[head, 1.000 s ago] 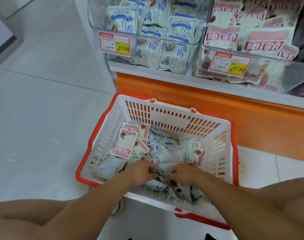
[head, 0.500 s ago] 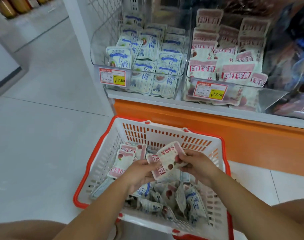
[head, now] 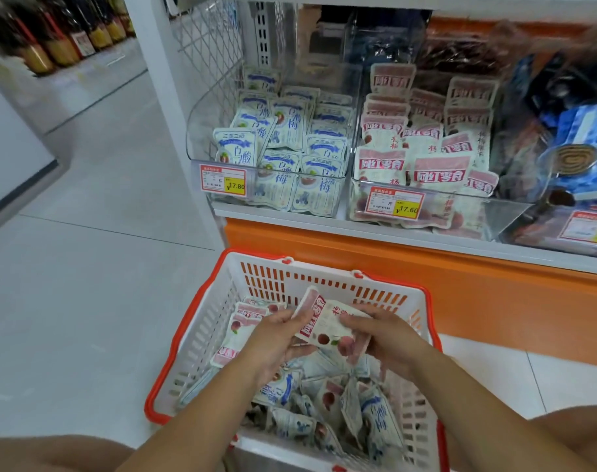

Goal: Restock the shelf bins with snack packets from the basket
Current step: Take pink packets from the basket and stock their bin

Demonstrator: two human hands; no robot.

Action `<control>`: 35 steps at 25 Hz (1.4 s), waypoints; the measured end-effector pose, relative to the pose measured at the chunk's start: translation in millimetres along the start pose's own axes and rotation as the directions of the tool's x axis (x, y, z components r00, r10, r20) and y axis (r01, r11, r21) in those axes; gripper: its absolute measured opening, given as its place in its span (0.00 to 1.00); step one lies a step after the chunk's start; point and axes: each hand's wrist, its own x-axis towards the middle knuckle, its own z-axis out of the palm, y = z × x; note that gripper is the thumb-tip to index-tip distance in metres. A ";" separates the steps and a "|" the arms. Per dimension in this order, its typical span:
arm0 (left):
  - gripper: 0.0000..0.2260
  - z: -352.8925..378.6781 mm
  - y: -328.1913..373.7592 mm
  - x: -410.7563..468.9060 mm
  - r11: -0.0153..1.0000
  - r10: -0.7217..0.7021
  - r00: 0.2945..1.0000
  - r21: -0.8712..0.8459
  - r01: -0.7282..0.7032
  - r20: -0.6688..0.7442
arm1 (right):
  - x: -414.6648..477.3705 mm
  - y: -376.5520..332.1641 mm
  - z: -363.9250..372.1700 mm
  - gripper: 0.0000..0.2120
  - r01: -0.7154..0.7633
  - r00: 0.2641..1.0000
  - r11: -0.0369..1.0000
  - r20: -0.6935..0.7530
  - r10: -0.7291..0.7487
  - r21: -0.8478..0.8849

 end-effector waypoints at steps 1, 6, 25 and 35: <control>0.14 2.6 1.0 -0.4 1.000 0.015 1.000 -0.007 -0.015 -0.005 | -1.9 -1.9 0.4 0.15 0.024 0.999 1.000 -0.035 -0.024 -0.015; 0.12 10.8 9.0 -2.1 0.992 0.108 0.994 0.061 -0.107 -0.017 | -10.7 -5.8 -0.7 0.06 0.064 0.992 0.996 -0.109 -0.057 0.059; 0.17 143.2 208.8 11.6 -0.158 0.705 0.530 0.833 -0.531 0.471 | -100.5 -249.8 -105.8 0.09 0.079 0.554 0.439 -0.326 -0.766 -0.895; 0.14 179.1 231.4 80.5 -0.144 0.481 0.708 0.843 -0.518 0.518 | -56.5 -265.2 -115.4 0.07 -0.234 0.822 -0.098 -0.143 -0.551 -0.967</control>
